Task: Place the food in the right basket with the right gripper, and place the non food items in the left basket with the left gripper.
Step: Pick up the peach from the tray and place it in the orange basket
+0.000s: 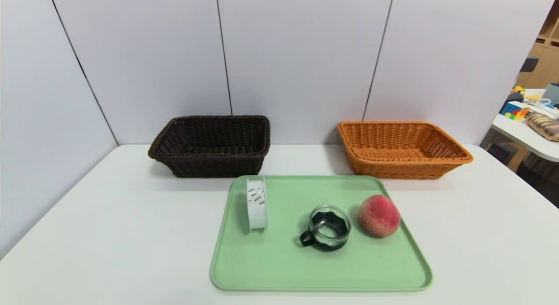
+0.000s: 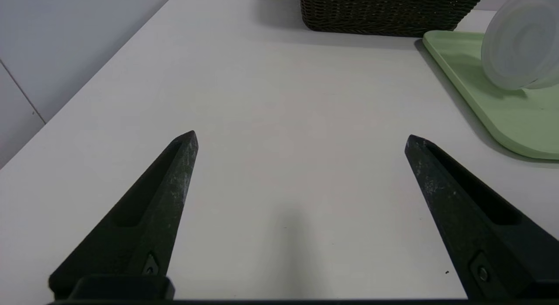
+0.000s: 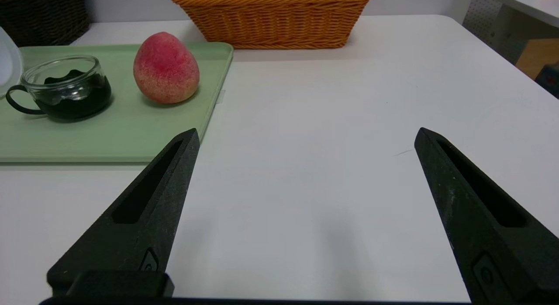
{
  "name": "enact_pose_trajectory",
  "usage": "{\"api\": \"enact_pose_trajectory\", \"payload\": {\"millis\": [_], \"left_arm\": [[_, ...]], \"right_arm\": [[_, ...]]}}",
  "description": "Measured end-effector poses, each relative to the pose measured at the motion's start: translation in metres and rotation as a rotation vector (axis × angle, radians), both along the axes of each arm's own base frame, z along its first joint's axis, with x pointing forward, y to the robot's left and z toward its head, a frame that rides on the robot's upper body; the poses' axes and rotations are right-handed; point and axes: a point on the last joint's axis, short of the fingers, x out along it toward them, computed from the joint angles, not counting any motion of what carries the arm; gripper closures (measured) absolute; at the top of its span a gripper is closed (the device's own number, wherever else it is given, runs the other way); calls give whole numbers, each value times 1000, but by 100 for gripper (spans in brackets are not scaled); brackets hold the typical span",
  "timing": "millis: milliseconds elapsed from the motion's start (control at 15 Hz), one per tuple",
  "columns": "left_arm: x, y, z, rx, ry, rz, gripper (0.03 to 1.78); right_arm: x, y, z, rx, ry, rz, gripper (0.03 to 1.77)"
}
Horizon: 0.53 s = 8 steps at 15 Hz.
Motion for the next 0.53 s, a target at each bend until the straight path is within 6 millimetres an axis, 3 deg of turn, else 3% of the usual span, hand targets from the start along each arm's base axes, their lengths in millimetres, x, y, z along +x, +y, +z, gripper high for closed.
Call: {"api": "enact_pose_trajectory", "payload": {"millis": [333,533], "left_arm": [[0,0,0,29,6,-15,12],[-3,-1,7,35,0,-39,12]], "right_arm": [[0,0,0,-8,5,-2,10],[-5,0,11,-18,-7,9,10]]}}
